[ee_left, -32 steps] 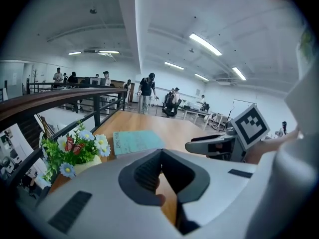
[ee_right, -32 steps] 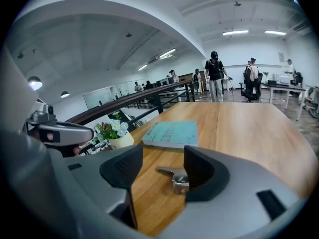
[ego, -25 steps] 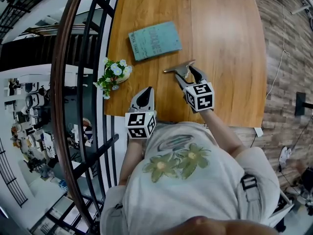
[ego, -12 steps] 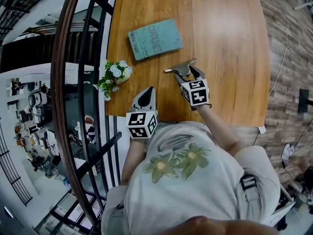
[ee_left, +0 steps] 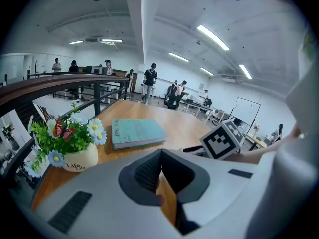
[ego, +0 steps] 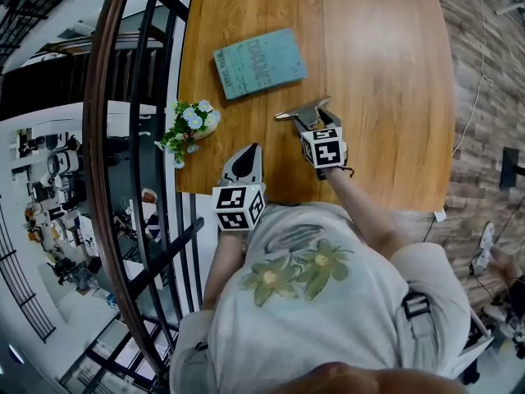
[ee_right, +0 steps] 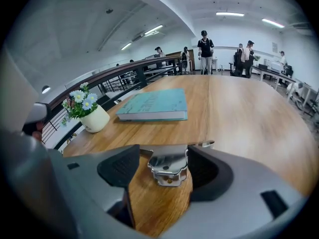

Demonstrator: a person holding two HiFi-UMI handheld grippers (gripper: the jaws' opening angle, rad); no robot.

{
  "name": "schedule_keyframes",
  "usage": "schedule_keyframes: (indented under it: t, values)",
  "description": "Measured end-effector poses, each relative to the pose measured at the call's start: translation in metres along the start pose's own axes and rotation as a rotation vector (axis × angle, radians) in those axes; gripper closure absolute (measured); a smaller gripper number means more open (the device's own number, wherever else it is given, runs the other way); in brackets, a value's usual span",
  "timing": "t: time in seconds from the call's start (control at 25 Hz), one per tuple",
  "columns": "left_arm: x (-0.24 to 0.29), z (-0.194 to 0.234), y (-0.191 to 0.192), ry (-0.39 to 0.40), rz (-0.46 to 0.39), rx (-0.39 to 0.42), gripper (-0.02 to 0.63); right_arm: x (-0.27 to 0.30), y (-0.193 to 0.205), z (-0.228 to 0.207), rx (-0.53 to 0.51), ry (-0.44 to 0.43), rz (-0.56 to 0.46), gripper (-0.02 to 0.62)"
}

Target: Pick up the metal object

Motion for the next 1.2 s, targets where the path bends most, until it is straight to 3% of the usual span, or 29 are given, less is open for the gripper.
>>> schedule_keyframes:
  t: [0.68,1.2]
  values:
    - [0.001,0.007,0.007,-0.015,0.021,-0.013,0.591,0.035,0.008,-0.003,-0.023,0.079,0.033,0.302]
    - [0.003,0.006,0.011,-0.016,0.023,-0.027,0.591,0.043,0.012,-0.008,-0.063,0.077,0.026,0.299]
Point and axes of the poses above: the fingertips, and each gripper's own axes: x forward along the fingers, z to its left, y out of its underside, the point moved 6 cm from there along -x, backward along the fingers, and after that the axes turned 10 degrees about z, right-handed, at the moved point
